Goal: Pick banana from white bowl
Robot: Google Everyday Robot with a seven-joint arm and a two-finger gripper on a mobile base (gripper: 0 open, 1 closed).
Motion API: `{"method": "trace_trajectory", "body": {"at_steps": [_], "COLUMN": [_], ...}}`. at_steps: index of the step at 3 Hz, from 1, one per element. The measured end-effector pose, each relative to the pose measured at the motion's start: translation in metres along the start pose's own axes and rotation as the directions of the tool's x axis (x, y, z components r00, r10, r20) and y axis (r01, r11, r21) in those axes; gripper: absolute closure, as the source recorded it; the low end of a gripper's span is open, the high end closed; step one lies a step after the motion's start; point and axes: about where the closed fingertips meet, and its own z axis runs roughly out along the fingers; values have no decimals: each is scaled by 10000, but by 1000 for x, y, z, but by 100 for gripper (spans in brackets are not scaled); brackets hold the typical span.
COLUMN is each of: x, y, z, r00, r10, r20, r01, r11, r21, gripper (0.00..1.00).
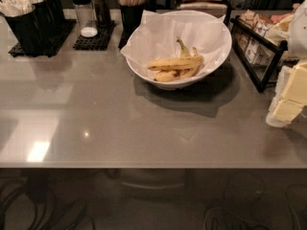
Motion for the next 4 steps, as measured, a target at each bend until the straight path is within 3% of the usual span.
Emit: {"method": "trace_trajectory", "body": {"at_steps": [2, 3, 4], "x": [-9, -65, -151], "y": [-6, -29, -56], "z": [1, 27, 78], "r00": [9993, 9811, 9313], "r10": [-144, -1128, -1773], "r20": [342, 1571, 3181], "r01": [142, 1236, 2446], "r11": [9999, 9904, 9517], "r21": [60, -613, -1857], "gripper": [0, 0, 0]}}
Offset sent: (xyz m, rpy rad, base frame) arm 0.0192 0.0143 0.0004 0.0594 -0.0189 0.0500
